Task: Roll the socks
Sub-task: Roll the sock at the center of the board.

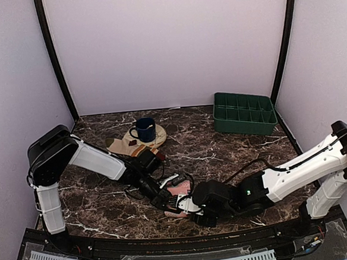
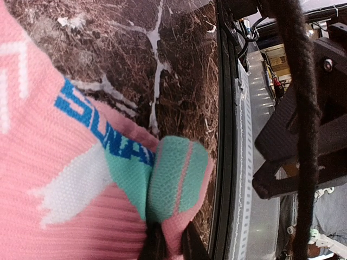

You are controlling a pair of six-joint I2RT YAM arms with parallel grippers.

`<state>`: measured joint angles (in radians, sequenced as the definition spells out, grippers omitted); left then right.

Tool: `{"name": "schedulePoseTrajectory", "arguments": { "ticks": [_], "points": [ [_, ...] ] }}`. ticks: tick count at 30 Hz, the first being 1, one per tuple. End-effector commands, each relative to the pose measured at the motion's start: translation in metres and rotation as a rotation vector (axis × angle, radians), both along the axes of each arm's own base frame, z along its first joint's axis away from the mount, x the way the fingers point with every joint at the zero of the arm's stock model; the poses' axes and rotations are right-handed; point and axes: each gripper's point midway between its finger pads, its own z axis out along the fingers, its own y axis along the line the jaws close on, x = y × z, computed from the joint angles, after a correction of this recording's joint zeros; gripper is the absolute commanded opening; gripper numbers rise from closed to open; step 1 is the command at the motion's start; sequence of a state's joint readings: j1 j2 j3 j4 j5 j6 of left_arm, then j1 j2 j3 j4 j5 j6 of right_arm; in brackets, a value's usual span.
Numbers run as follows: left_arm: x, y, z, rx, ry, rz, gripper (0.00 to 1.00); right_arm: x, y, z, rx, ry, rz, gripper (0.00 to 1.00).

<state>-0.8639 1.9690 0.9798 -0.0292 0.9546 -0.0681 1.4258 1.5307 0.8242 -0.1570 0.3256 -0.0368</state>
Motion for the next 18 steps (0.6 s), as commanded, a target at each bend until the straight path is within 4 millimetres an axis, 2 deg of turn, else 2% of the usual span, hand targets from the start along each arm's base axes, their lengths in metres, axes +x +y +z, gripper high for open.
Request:
{"name": "schedulePoseTrajectory", "arguments": {
  "ticks": [1, 12, 18],
  "points": [
    [-0.016, 0.028, -0.037, 0.181, 0.090, 0.008, 0.00, -0.001, 0.014, -0.003, -0.063, -0.077, 0.070, 0.42],
    [-0.016, 0.028, -0.037, 0.180, 0.124, -0.011, 0.00, 0.002, 0.027, -0.031, -0.202, -0.142, 0.168, 0.44],
    [-0.017, 0.029, -0.037, 0.176, 0.134, -0.021, 0.00, 0.008, 0.026, -0.042, -0.263, -0.175, 0.176, 0.45]
  ]
}}
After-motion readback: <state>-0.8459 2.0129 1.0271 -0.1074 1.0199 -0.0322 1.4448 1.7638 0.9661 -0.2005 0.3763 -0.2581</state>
